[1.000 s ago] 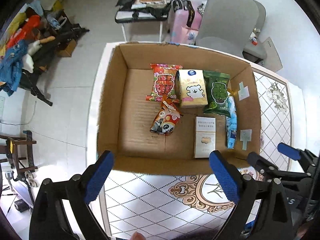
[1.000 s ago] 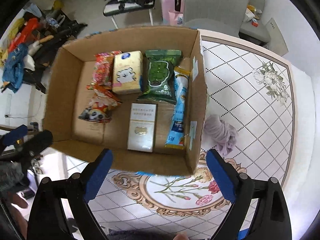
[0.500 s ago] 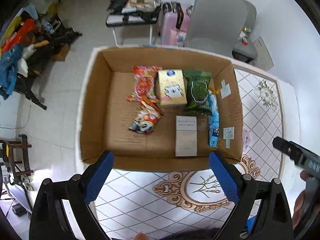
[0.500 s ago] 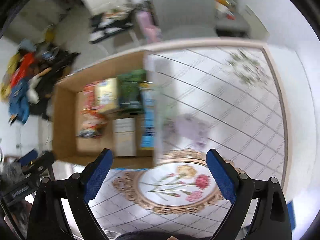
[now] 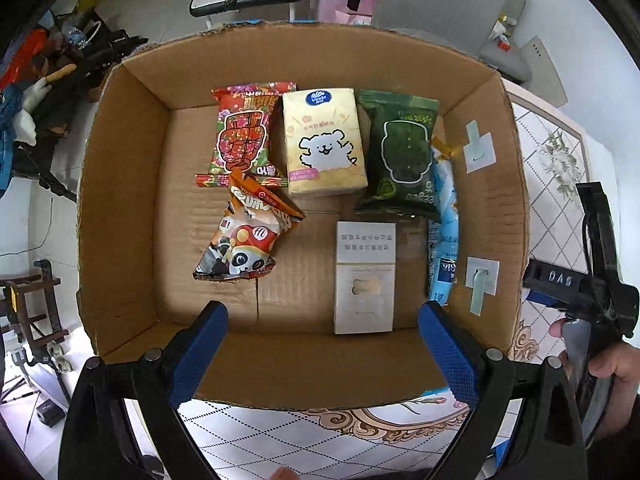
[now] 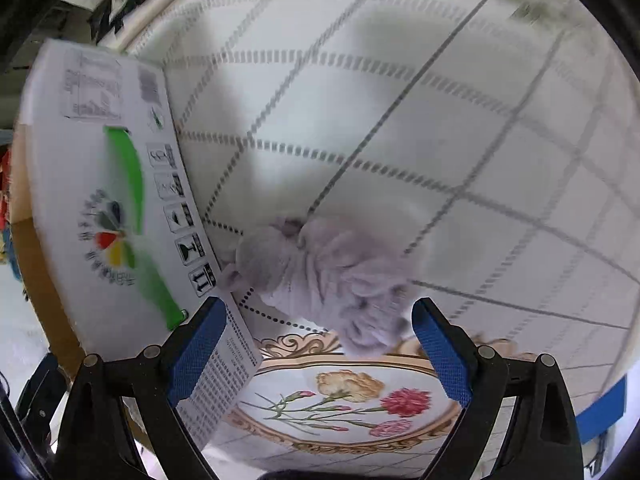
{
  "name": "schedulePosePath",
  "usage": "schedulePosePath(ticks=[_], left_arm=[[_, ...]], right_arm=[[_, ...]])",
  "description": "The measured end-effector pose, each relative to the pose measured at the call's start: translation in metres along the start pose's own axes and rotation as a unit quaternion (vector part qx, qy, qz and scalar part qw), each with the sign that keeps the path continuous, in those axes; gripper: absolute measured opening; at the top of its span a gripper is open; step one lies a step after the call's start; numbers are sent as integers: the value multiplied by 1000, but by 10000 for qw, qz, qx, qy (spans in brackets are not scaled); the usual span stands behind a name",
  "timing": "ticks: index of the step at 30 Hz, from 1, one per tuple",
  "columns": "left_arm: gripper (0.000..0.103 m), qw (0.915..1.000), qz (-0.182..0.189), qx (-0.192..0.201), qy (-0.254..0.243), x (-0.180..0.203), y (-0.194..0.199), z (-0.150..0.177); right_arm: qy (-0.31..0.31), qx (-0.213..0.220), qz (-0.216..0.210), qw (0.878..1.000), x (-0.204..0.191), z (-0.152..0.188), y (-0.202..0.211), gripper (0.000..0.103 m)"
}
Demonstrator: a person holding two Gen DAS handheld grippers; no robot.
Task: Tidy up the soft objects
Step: 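Grasp the lilac plush toy with the right tool, then lower the plush toy into the box and open the right tool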
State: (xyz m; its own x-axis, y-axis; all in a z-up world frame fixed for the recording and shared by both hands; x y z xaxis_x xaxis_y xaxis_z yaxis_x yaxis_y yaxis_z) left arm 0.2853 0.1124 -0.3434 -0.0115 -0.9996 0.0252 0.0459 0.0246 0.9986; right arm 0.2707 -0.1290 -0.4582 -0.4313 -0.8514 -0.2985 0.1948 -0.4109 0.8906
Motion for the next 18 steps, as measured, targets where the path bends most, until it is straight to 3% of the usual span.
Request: schedulePosePath(ticks=[1,2,3,5,6,10,18], left_arm=[[98,10000,10,-5,4,0,-1,0],[97,10000,15,0,8,0,0,0],[98,10000,-3,11,-1,0,1,1],[98,10000,-35,34,-32,1,3,1],[98,10000,-36,42,-34,1,4,1],[97,9999,-31,118,-30,1,12,4],[98,9989,105,451,95,-13,59,15]], right_arm=[[-42,3,-123,9999,0,-1,-1,80],[-21,-7,67,10000,4,0,-3,51],[-6,-34,57,10000,4,1,-4,50],[153,-160,174,9996,1,9,-8,21],[269,-101,321,9991,0,12,-7,14],[431,115,471,9979,-3,18,5,12],[805,869,132,9929,-31,44,88,10]])
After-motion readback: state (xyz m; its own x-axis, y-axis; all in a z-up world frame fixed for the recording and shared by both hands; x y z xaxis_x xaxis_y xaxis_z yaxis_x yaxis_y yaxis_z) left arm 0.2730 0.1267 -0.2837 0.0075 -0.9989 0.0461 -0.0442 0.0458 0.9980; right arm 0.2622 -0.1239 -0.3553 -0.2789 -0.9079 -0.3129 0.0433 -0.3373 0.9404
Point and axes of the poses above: each gripper's, at about its wrist camera, not at the fingertips, and y roughly against the way its jaws point, x to its right, z to its underside, the point moved 9 cm from there along -y, roughly the way its jaws point, and after that the axes turned 3 degrees about -z, right-handed, at the moved point
